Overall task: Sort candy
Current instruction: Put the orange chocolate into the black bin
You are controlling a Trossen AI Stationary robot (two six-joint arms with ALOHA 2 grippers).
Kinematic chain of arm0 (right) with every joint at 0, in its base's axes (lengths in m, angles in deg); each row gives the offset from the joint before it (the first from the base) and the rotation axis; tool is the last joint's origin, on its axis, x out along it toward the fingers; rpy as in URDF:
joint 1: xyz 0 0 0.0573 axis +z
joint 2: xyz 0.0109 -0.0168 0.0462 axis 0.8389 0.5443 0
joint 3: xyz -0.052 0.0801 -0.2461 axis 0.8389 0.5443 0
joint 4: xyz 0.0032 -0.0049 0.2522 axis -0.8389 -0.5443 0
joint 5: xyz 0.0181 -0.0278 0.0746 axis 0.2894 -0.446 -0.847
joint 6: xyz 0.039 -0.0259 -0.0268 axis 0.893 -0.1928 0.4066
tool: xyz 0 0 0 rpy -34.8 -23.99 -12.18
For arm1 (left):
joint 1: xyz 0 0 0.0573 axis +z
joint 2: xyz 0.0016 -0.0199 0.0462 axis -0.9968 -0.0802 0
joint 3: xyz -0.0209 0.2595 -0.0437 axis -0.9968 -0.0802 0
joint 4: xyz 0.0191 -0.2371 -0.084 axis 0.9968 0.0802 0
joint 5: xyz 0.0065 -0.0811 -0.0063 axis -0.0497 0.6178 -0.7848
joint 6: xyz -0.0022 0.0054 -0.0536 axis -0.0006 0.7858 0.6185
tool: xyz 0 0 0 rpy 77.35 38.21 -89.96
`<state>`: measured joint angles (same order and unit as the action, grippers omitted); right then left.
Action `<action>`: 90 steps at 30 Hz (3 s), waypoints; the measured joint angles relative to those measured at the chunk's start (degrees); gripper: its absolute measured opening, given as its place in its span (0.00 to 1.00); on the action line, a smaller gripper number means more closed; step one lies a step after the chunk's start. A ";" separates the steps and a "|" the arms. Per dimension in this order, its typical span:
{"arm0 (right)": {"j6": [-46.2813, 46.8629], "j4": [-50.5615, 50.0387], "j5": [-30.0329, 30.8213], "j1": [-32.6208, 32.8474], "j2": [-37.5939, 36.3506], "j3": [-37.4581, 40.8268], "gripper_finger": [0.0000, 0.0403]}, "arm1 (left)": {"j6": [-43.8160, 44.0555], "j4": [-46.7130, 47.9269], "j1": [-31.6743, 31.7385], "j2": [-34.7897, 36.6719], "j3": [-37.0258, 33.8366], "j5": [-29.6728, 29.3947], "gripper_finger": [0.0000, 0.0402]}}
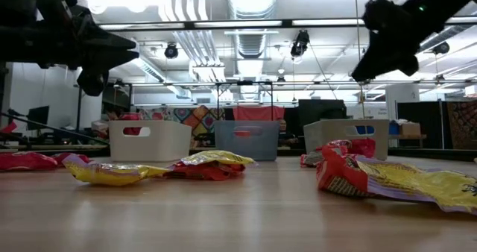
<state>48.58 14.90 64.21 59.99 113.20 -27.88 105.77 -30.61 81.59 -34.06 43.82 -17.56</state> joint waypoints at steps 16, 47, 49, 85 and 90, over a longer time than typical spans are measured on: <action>-4.28 1.63 1.60 0.00 15.55 -11.73 0.17 | -8.58 -20.37 -0.98 -8.56 0.00 3.03 0.19; -27.04 1.36 -13.16 4.42 44.57 -18.51 0.47 | -10.60 -25.22 -0.94 -12.16 0.00 0.88 0.19; -26.82 1.04 -11.77 4.39 45.81 -18.61 0.46 | -11.20 -25.33 -0.94 -12.23 0.00 0.86 0.19; -36.41 14.39 -10.58 3.43 36.60 -18.87 0.03 | -5.32 -25.63 -1.01 -14.76 0.00 -0.49 0.19; -43.79 27.65 -10.50 -0.97 36.58 -18.85 0.03 | -4.99 -25.81 -1.01 -14.85 0.00 -0.49 0.19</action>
<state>4.79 42.55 53.70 59.02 149.78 -46.73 100.78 -56.43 80.58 -48.91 43.82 -18.06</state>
